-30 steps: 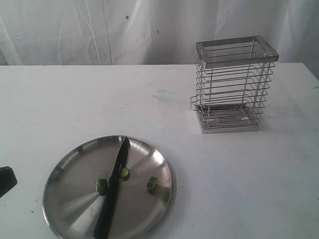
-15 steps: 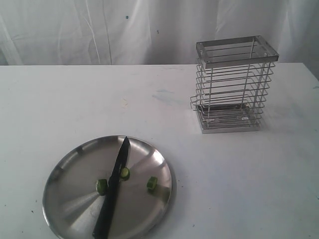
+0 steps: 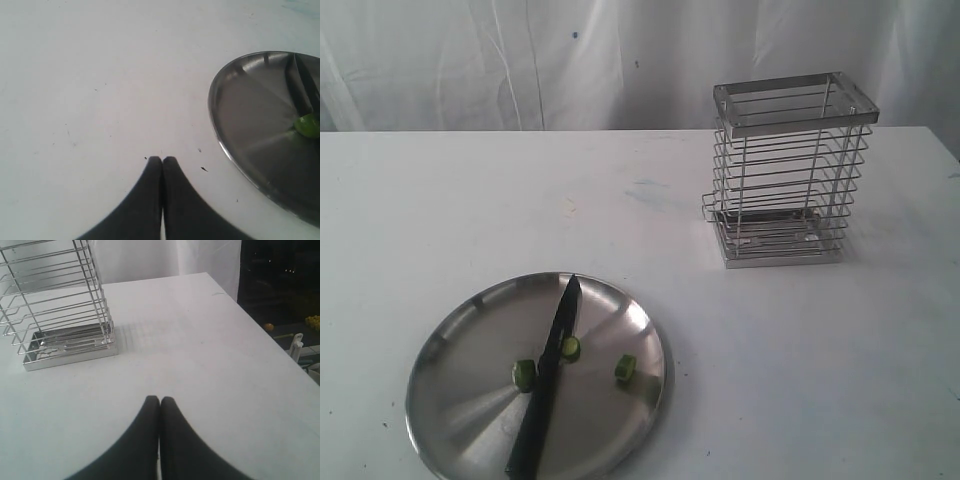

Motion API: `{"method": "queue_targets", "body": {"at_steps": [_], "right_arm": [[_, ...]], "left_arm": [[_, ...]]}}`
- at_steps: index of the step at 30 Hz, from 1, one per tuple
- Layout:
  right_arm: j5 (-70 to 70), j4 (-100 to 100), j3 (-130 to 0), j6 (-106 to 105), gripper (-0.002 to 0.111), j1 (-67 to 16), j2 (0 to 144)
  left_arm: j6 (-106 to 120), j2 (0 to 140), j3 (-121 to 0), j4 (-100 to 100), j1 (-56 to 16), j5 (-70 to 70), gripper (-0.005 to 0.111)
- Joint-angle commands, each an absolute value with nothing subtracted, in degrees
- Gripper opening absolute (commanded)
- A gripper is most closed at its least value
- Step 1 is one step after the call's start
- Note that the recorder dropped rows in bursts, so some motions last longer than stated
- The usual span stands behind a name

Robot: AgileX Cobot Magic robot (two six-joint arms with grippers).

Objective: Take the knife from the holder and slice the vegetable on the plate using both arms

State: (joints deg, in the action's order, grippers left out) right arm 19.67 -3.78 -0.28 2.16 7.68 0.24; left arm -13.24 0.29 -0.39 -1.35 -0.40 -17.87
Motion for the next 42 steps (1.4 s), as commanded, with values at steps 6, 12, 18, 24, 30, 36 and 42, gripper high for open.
{"method": "queue_targets", "body": {"at_steps": [6,12,18,24,30,36,42], "right_arm": [[19.6,-3.78,0.0,1.64,0.0,8.02,0.0],[19.6,-3.78,0.0,1.64,0.0,8.02,0.0],[19.6,-3.78,0.0,1.64,0.0,8.02,0.0],[19.6,-3.78,0.0,1.64,0.0,8.02,0.0],[19.6,-3.78,0.0,1.64,0.0,8.02,0.0],[19.6,-3.78,0.0,1.64,0.0,8.02,0.0],[19.6,-3.78,0.0,1.64,0.0,8.02,0.0]], "left_arm": [[-13.13,0.1,0.0,-1.61,-0.64,-19.39,0.0],[-13.13,0.1,0.0,-1.61,-0.64,-19.39,0.0],[-13.13,0.1,0.0,-1.61,-0.64,-19.39,0.0],[-13.13,0.1,0.0,-1.61,-0.64,-19.39,0.0],[-13.13,0.1,0.0,-1.61,-0.64,-19.39,0.0],[-13.13,0.1,0.0,-1.61,-0.64,-19.39,0.0],[-13.13,0.1,0.0,-1.61,-0.64,-19.39,0.0]]}}
